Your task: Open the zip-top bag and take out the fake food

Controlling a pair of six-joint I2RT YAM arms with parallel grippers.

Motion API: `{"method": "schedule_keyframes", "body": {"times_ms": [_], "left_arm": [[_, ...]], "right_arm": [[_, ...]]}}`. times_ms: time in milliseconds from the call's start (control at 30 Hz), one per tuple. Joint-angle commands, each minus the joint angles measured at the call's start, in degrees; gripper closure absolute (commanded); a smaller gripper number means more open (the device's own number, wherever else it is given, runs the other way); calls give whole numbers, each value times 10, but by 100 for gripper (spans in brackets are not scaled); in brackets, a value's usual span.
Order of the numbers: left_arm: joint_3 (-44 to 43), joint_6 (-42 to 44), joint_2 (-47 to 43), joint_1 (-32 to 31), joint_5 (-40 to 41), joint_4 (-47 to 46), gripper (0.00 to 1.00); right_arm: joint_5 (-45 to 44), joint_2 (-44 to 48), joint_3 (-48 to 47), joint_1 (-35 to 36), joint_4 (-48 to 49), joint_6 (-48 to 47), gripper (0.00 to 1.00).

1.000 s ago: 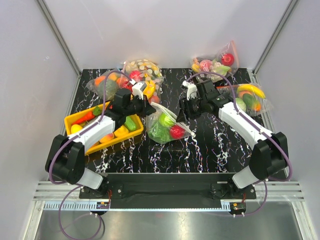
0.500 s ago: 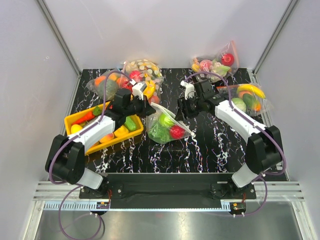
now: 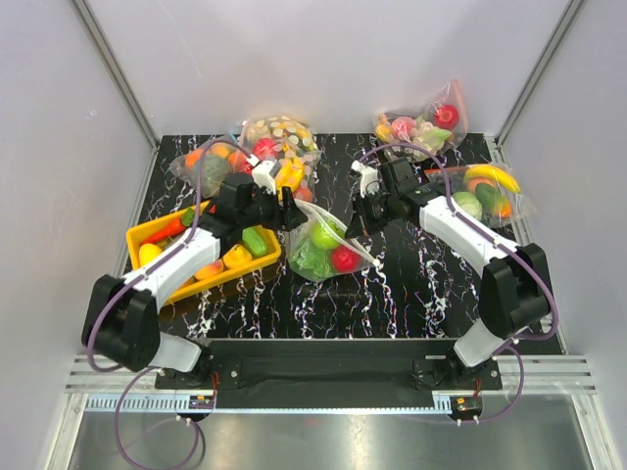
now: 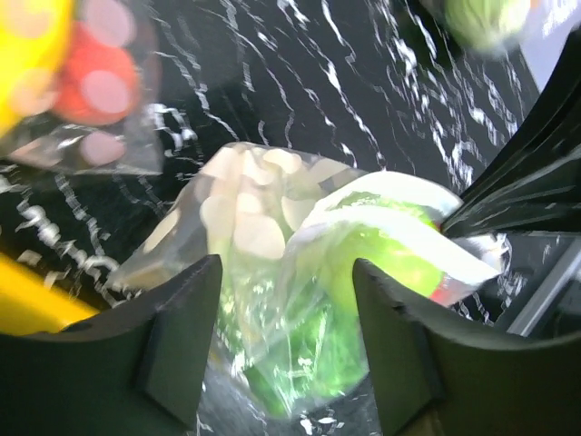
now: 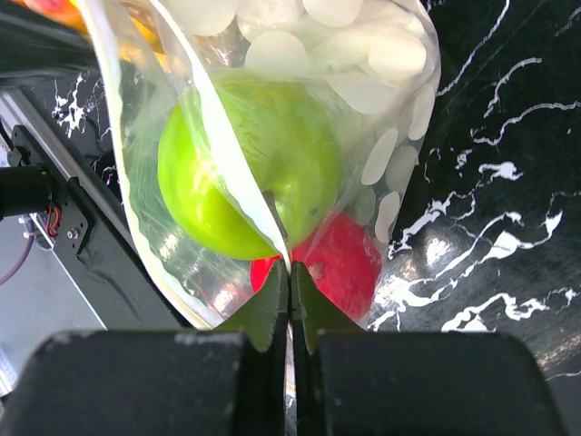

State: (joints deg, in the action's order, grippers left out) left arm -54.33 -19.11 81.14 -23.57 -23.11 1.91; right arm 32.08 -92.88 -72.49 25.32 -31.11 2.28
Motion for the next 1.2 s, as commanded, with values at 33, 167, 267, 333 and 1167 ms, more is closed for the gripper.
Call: {"method": "schedule_keyframes", "body": {"times_ms": [33, 167, 267, 333, 1167], "left_arm": [[-38, -57, -92, -14, 95, 36, 32], [-65, -118, -120, -38, 106, 112, 30], [-77, -154, -114, -65, 84, 137, 29], [-84, -166, -92, -80, 66, 140, 29], [-54, -211, -53, -140, 136, 165, 60]], "right_arm": [[-21, 36, 8, -3, 12, 28, 100], [-30, 51, 15, 0, 10, 42, 100], [-32, 55, 19, 5, 10, 48, 100], [-31, 55, 16, 11, 9, 49, 100], [-94, 134, 70, 42, 3, 63, 100]]}}
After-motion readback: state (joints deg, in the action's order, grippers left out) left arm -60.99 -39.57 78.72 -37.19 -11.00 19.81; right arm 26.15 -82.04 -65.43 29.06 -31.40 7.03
